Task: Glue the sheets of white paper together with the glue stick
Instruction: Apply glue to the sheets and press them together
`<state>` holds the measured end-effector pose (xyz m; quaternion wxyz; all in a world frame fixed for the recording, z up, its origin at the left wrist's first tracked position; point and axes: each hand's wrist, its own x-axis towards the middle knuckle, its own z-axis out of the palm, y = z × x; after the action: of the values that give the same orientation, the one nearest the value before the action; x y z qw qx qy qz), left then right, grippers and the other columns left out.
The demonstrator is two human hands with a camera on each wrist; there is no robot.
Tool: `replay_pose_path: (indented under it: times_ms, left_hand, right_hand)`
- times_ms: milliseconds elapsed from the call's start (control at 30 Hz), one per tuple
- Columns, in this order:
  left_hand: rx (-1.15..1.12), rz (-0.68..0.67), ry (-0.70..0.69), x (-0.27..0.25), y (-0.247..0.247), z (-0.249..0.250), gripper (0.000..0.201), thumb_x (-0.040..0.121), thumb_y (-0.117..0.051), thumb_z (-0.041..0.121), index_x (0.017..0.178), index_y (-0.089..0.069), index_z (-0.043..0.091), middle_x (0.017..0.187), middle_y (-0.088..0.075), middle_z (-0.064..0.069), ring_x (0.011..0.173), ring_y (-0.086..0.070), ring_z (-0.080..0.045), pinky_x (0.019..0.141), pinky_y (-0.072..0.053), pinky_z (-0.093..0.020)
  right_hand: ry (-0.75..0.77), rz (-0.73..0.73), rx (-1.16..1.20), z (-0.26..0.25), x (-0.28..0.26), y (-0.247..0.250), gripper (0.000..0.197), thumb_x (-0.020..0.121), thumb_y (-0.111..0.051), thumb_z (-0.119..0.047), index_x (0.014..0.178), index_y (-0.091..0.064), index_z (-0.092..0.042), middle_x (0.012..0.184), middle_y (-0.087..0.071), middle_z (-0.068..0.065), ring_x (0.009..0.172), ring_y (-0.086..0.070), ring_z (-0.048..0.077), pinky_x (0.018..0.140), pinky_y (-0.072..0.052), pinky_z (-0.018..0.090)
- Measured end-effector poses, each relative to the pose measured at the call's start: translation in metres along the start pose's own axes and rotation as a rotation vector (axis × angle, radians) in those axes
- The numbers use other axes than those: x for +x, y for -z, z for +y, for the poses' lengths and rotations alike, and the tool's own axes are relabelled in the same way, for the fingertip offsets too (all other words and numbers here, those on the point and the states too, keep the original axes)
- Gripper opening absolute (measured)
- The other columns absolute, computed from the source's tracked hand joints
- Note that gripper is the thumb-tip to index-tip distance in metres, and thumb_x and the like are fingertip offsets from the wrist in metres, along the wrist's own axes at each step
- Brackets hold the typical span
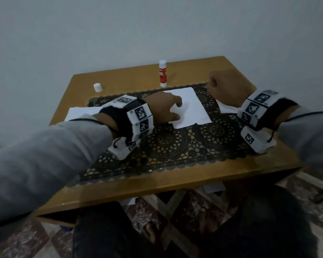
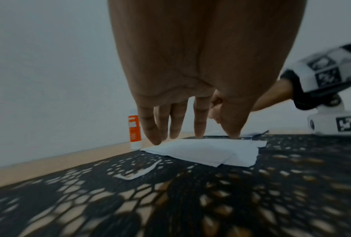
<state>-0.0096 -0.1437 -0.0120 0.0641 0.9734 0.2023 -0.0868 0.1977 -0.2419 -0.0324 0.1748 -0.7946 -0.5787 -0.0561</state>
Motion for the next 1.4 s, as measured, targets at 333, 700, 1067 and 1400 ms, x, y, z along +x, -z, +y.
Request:
replay_pose_path:
  times_ms: [333,700,1067,1400]
  left_hand:
    - [0.151,-0.02,-0.1,0.033,-0.006,0.017,0.052,0.087,-0.061,0.048,0.134,-0.049,0.029,0.125,-0.059,-0.003,0.105,-0.054,-0.022,0.084,-0.038,-0.028]
    - [0.077,0.198,-0.157,0.021,-0.009,0.018,0.017,0.093,-0.048,0.011,0.096,-0.065,0.008,0.094,-0.068,-0.01,0.081,-0.055,-0.023,0.07,-0.042,-0.03]
    - [-0.007,0.345,-0.247,-0.052,0.002,-0.02,0.009,0.082,-0.06,0.008,0.089,-0.066,0.012,0.088,-0.071,-0.004,0.077,-0.064,-0.024,0.07,-0.048,-0.032]
    - [-0.051,0.19,-0.291,-0.133,-0.019,-0.06,0.02,0.075,-0.053,0.003,0.079,-0.064,0.019,0.091,-0.064,0.001,0.088,-0.057,-0.021,0.078,-0.046,-0.035]
  right_hand:
    - [-0.015,-0.15,0.003,0.003,0.005,-0.005,0.015,0.083,-0.054,-0.011,0.07,-0.051,-0.005,0.074,-0.056,0.017,0.069,-0.05,0.028,0.062,-0.042,0.036]
    - [-0.052,-0.162,0.022,0.003,0.007,-0.007,0.022,0.081,-0.054,-0.011,0.061,-0.044,-0.01,0.068,-0.05,0.013,0.063,-0.044,0.024,0.052,-0.031,0.029]
    - [0.007,-0.145,-0.01,0.002,0.006,-0.004,0.031,0.083,-0.054,-0.01,0.058,-0.037,-0.012,0.06,-0.041,0.004,0.061,-0.039,0.021,0.051,-0.026,0.025]
    - [0.027,-0.164,-0.089,0.001,0.003,-0.004,0.029,0.085,-0.057,-0.01,0.059,-0.045,-0.014,0.061,-0.046,-0.003,0.065,-0.046,0.02,0.057,-0.029,0.028]
